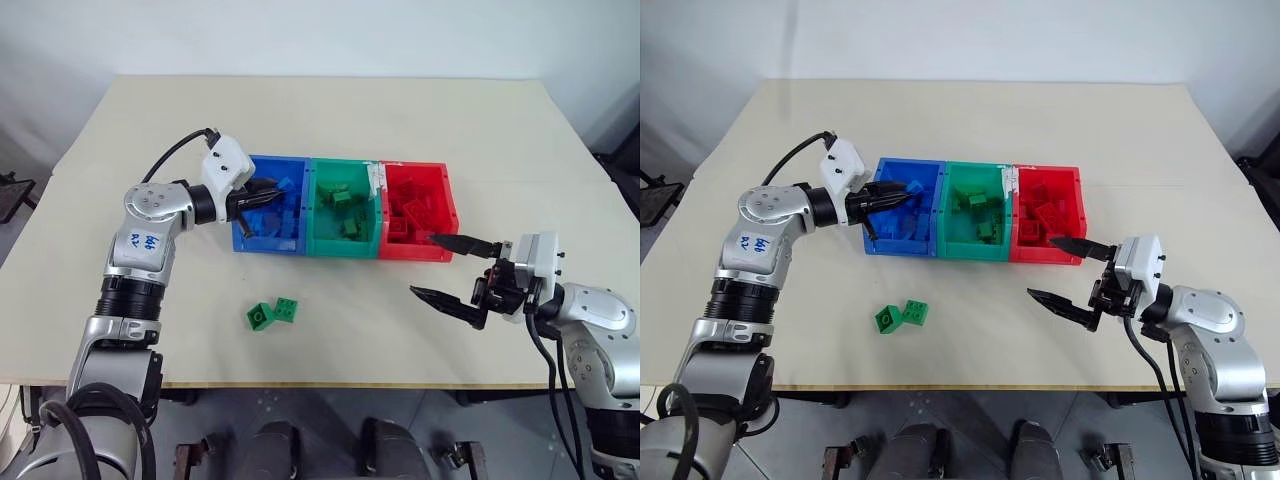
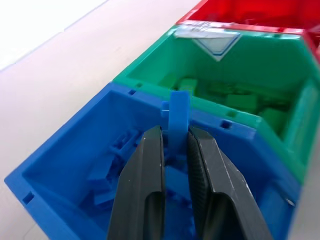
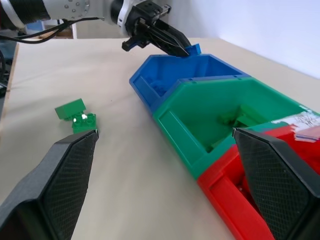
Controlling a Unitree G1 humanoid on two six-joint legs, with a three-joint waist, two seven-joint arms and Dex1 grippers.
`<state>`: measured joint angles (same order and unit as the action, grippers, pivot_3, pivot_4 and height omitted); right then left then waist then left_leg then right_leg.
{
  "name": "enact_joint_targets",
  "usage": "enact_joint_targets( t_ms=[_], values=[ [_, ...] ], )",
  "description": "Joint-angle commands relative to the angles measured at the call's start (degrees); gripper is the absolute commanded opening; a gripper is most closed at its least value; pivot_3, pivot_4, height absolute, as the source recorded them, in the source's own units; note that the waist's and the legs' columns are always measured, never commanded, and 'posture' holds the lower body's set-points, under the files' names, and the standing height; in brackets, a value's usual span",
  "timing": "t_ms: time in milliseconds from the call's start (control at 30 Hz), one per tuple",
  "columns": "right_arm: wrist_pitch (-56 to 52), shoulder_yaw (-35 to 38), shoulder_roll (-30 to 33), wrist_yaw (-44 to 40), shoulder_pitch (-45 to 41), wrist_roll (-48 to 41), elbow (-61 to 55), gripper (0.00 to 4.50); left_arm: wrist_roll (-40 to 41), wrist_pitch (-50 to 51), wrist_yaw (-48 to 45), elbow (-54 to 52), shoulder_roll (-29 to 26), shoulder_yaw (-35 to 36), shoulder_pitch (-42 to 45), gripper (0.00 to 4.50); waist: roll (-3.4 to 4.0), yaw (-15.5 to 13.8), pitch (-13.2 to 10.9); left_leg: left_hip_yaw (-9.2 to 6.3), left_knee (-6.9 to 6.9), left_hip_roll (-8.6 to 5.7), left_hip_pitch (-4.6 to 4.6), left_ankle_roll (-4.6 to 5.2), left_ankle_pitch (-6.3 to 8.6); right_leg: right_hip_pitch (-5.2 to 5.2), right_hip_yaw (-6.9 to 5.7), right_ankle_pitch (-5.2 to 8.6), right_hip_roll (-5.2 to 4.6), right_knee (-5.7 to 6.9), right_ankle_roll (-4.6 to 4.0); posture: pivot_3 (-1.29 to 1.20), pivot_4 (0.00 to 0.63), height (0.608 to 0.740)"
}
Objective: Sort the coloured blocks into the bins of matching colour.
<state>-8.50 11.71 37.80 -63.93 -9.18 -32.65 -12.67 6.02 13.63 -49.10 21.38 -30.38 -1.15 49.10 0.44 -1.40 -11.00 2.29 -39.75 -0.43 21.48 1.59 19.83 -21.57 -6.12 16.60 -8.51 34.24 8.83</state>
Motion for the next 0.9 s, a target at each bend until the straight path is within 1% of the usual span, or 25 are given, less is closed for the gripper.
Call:
enact_joint_targets(
  t_ms=[33,133,200,267,367,467,500,567,633,767,867,900],
  values=[
    [1.83,2.17,0.72,0.43,0.10,-0.11,-0.37,4.50,0.33,0.47,0.08,-1.78,-0.94,0.42,0.54,1.91,0.00,0.01,0.00,-0.01,0.00,0.00,0.00,0.00,0.00,0.00,0.00,0.00,0.00,0.00,0.00,0.00,0.150,0.740],
    [2.58,1.87,0.78,-0.05,-0.38,0.11,0.95,4.50,2.68,-0.01,-0.49,-4.72,-2.56,3.38,-1.98,2.80,0.00,0.05,0.00,-0.01,0.00,0.02,0.00,0.00,0.00,0.00,0.00,0.00,0.00,0.00,0.00,0.00,0.150,0.740],
    [2.97,1.50,1.05,-0.89,-1.03,0.16,2.27,4.50,5.36,-1.55,-3.64,-7.05,-4.61,5.52,-5.28,3.49,0.01,0.41,0.00,-0.03,0.01,0.04,-0.01,-0.01,0.00,-0.01,0.02,0.00,0.00,0.00,0.00,0.00,0.150,0.740],
    [3.57,0.91,1.66,-2.77,-1.71,0.37,4.01,4.50,8.01,-5.73,-8.14,-9.01,-7.65,8.38,-11.24,4.10,0.01,0.79,0.01,-0.01,0.07,0.10,-0.04,-0.01,0.00,-0.04,0.04,0.01,0.02,-0.01,-0.02,0.00,0.150,0.740],
    [4.05,-0.08,2.59,-5.87,-3.00,0.50,6.36,4.50,12.24,-11.90,-14.14,-10.06,-11.62,13.58,-19.77,4.10,0.03,1.47,0.01,0.02,0.18,0.20,-0.13,-0.02,0.00,-0.03,0.05,0.02,0.00,-0.03,-0.04,0.00,0.150,0.740],
    [5.67,-1.57,3.35,-9.24,-4.19,1.65,8.83,4.50,16.17,-11.99,-18.14,-9.79,-15.45,19.60,-28.51,4.10,0.02,1.45,0.01,0.01,0.18,0.26,-0.13,-0.02,0.01,-0.03,0.04,0.02,-0.02,-0.05,-0.04,0.00,0.150,0.740],
    [6.14,-1.98,3.50,-10.15,-4.57,2.02,9.58,4.50,16.41,-12.58,-18.76,-9.30,-16.55,21.07,-31.01,4.42,0.02,1.46,0.01,0.01,0.18,0.27,-0.13,-0.02,0.01,-0.03,0.04,0.02,-0.04,-0.04,-0.04,0.00,0.150,0.740],
    [7.08,-2.64,3.79,-11.78,-5.22,2.63,10.94,4.50,17.36,-11.17,-20.10,-9.06,-18.66,23.13,-35.69,4.49,0.03,1.33,0.01,0.00,0.18,0.28,-0.14,-0.02,0.01,-0.02,0.04,0.02,-0.06,-0.03,-0.04,0.00,0.150,0.740],
    [8.15,-3.46,4.26,-13.77,-5.39,3.44,12.31,4.50,17.75,-12.30,-20.46,-9.30,-19.68,25.73,-40.40,4.49,0.03,1.03,0.01,-0.02,0.18,0.23,-0.14,0.01,0.03,-0.01,0.04,0.02,-0.13,-0.03,-0.04,0.00,0.150,0.740],
    [8.77,-3.66,3.40,-14.13,-5.53,3.38,13.70,4.50,19.60,-12.47,-20.25,-12.25,-19.46,27.62,-44.05,4.49,0.03,0.50,0.01,-0.04,0.17,0.24,-0.15,0.03,0.06,0.00,0.05,0.02,-0.16,-0.03,-0.04,0.00,0.150,0.740],
    [8.30,-3.65,3.02,-13.66,-5.18,2.88,12.85,4.50,21.07,-11.31,-20.51,-18.24,-18.70,25.59,-45.68,4.49,0.03,0.27,0.01,-0.05,0.17,0.24,-0.15,0.01,0.07,0.00,0.07,0.01,-0.17,-0.02,-0.05,0.00,0.150,0.740],
    [8.15,-3.46,3.07,-13.43,-4.65,2.76,12.24,4.50,21.24,-10.75,-20.35,-21.48,-18.11,23.50,-45.51,4.49,0.03,0.22,0.01,-0.05,0.17,0.24,-0.15,0.00,0.08,0.00,0.07,0.01,-0.17,-0.02,-0.05,0.00,0.150,0.740]
  ],
)
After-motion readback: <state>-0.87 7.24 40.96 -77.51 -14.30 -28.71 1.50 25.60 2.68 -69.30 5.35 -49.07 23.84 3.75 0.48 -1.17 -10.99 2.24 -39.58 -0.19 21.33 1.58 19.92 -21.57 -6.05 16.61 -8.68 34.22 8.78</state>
